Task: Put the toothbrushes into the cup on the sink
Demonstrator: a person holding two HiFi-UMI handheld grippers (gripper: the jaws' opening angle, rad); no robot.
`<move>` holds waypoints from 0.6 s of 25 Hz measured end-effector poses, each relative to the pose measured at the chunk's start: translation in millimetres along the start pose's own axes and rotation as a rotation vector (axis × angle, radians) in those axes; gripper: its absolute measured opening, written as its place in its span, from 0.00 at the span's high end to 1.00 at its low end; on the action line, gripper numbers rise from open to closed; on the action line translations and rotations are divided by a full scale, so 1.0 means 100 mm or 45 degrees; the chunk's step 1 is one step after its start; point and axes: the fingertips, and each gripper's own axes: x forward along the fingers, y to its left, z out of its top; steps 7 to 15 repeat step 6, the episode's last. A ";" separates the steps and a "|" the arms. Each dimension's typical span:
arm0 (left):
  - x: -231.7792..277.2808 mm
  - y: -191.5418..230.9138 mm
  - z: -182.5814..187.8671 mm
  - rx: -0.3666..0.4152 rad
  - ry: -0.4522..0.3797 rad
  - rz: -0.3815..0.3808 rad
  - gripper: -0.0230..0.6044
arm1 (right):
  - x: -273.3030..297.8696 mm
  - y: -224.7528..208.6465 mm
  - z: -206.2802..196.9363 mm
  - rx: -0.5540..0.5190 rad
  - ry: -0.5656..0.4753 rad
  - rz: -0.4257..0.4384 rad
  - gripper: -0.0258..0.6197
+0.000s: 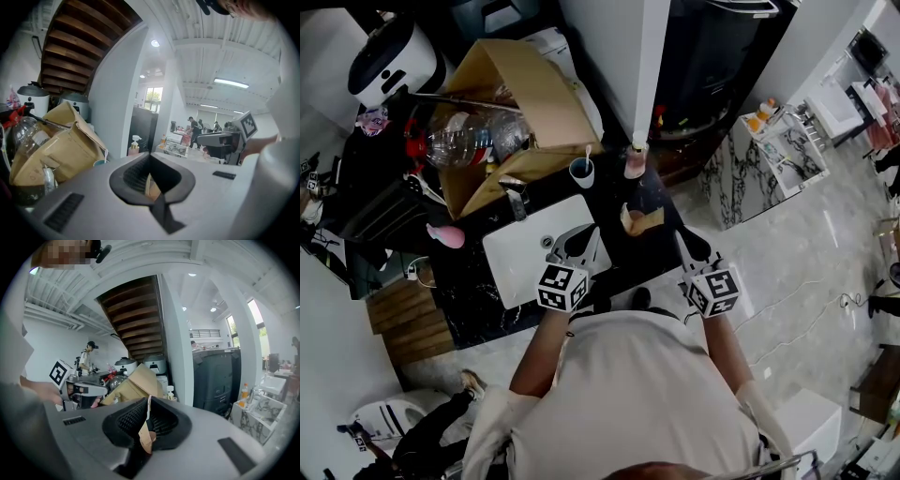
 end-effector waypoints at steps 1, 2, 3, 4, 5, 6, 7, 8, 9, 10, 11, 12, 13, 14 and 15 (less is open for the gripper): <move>0.00 0.00 0.00 0.000 0.001 0.000 0.95 | -0.01 0.00 0.00 0.001 0.000 -0.002 0.89; 0.00 0.00 -0.01 0.000 0.001 -0.001 0.95 | -0.01 0.00 0.00 0.002 0.001 -0.004 0.89; 0.00 0.00 -0.01 0.000 0.001 -0.001 0.95 | -0.01 -0.01 0.00 0.003 0.001 -0.006 0.89; 0.00 -0.01 -0.01 0.000 0.001 -0.002 0.95 | -0.02 -0.01 0.00 0.003 0.002 -0.007 0.89; 0.00 -0.01 -0.01 0.000 0.001 -0.003 0.95 | -0.02 -0.01 -0.01 0.004 0.004 -0.009 0.89; 0.01 -0.01 -0.01 0.000 0.000 -0.004 0.95 | -0.02 -0.01 -0.01 0.004 0.005 -0.010 0.89; 0.01 -0.01 -0.01 0.000 0.000 -0.004 0.95 | -0.02 -0.01 -0.01 0.004 0.005 -0.010 0.89; 0.01 -0.01 -0.01 0.000 0.000 -0.004 0.95 | -0.02 -0.01 -0.01 0.004 0.005 -0.010 0.89; 0.01 -0.01 -0.01 0.000 0.000 -0.004 0.95 | -0.02 -0.01 -0.01 0.004 0.005 -0.010 0.89; 0.01 -0.01 -0.01 0.000 0.000 -0.004 0.95 | -0.02 -0.01 -0.01 0.004 0.005 -0.010 0.89; 0.01 -0.01 -0.01 0.000 0.000 -0.004 0.95 | -0.02 -0.01 -0.01 0.004 0.005 -0.010 0.89; 0.01 -0.01 -0.01 0.000 0.000 -0.004 0.95 | -0.02 -0.01 -0.01 0.004 0.005 -0.010 0.89; 0.01 -0.01 -0.01 0.000 0.000 -0.004 0.95 | -0.02 -0.01 -0.01 0.004 0.005 -0.010 0.89; 0.01 -0.01 -0.01 0.000 0.000 -0.004 0.95 | -0.02 -0.01 -0.01 0.004 0.005 -0.010 0.89; 0.01 -0.01 -0.01 0.000 0.000 -0.004 0.95 | -0.02 -0.01 -0.01 0.004 0.005 -0.010 0.89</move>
